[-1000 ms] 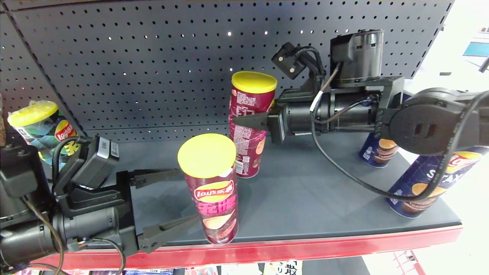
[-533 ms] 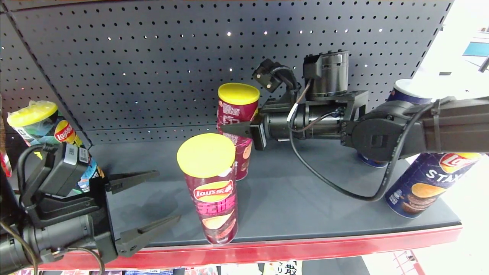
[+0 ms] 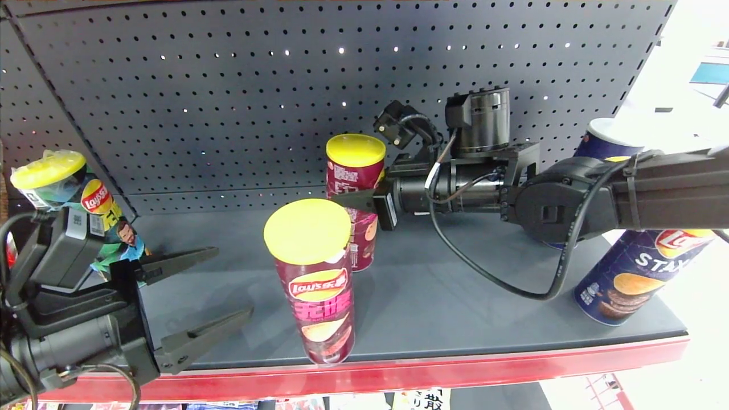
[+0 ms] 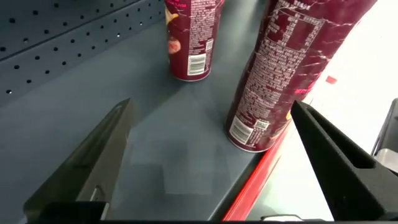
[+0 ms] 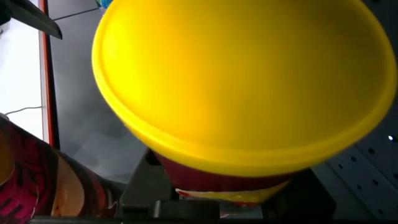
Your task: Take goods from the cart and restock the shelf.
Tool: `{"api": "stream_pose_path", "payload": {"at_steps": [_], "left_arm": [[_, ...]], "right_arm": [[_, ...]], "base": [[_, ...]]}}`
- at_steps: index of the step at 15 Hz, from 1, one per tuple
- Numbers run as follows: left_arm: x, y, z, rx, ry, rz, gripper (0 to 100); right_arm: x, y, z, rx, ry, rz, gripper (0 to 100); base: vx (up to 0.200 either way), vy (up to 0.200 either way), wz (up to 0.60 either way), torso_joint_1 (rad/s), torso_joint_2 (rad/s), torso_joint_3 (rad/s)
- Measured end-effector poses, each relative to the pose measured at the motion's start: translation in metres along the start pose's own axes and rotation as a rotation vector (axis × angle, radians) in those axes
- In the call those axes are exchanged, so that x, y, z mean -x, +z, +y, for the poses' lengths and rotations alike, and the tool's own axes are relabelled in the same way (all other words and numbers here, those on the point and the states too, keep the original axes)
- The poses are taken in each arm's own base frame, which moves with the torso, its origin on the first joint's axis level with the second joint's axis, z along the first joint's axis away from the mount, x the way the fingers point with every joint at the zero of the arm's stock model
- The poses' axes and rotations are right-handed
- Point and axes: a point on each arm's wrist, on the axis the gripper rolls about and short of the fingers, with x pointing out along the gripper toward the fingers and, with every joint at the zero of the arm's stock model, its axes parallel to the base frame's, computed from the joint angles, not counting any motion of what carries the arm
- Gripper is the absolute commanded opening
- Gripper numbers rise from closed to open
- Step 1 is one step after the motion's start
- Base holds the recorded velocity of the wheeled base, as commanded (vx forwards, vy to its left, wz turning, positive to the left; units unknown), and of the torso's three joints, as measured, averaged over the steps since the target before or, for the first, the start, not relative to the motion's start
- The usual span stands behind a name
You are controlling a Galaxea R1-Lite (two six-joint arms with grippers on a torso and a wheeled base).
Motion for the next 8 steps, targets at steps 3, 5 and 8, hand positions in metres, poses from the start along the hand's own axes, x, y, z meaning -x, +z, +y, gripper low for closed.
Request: {"api": "stream_pose_path", "payload": {"at_steps": [3,5,8], "left_arm": [[0.0004,-0.0002,-0.0002,0.002,0.0,0.0,100],[0.0004,-0.0002,-0.0001,0.002,0.0,0.001,100],[-0.0001,0.0003,0.0003,0.002,0.001,0.0,100]], "right_arm": [[-0.0001,-0.0009,-0.0008,-0.002,-0.004,0.003,0],[-0.0006,-0.0012,0.0001,-0.002,-0.003,0.004,100],[-0.0002,-0.0017,0.0017,-0.011,-0.002,0.008,100]], "base": [[0.0,0.0,0.0,0.0,0.0,0.0],[0.0,0.0,0.0,0.0,0.0,0.0],[0.0,0.0,0.0,0.0,0.0,0.0]]}}
